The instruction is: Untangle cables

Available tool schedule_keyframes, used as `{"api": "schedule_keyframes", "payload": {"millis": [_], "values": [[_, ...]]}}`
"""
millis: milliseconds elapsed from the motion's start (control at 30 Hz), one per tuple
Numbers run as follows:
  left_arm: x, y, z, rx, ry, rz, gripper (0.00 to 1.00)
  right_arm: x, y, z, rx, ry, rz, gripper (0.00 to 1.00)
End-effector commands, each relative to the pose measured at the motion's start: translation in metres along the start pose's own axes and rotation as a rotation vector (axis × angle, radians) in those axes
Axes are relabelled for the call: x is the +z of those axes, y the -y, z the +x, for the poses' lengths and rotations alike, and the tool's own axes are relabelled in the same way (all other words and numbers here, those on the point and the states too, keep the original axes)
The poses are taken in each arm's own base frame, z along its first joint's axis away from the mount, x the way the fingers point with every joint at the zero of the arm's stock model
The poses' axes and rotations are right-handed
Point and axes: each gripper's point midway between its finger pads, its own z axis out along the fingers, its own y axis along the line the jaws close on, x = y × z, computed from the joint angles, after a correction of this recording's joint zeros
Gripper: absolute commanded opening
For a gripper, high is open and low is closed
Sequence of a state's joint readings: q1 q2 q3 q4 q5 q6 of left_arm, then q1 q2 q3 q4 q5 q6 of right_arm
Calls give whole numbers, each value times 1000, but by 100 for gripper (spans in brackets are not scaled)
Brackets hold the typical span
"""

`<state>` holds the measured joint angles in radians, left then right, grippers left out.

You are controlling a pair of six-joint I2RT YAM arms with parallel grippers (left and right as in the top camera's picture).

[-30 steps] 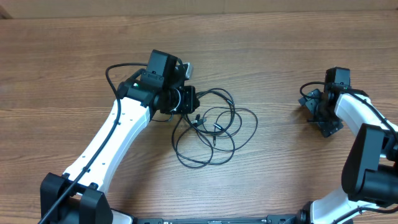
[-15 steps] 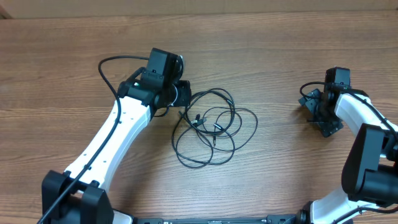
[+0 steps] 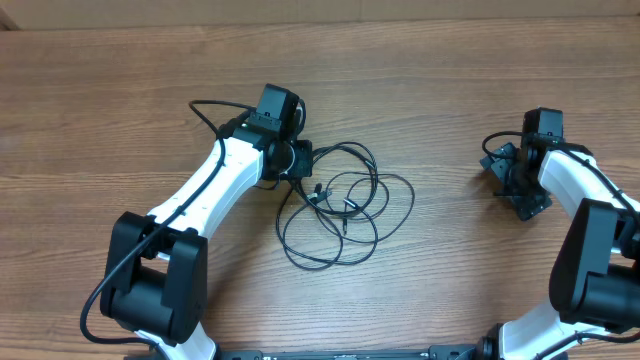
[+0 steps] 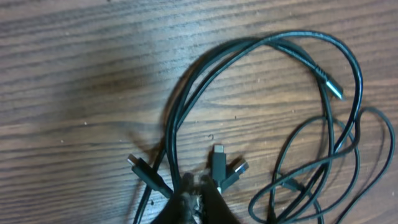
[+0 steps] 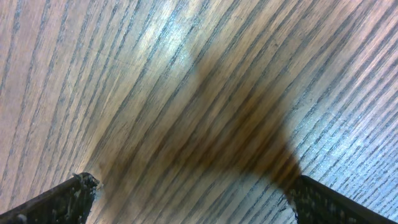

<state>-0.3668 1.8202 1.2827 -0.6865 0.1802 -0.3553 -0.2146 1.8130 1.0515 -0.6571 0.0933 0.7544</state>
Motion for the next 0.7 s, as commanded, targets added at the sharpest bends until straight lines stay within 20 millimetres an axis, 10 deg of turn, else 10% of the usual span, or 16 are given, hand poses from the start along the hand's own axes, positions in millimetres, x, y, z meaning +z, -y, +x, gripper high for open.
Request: {"api": "schedule_keyframes", "payload": {"millis": [0,167,267,667], "values": [[1,8,14,6,-65,33,4,9,6,11,3,-42,7,100],[-1,8,53,-23,-220,16,6,9,6,11,3,-42,6,100],[-1,24,67,-79,-272,69,40,9,6,11,3,-42,6,100],[7,66,106,-193,-326,8,32,9,6,11,3,-42,6,100]]}}
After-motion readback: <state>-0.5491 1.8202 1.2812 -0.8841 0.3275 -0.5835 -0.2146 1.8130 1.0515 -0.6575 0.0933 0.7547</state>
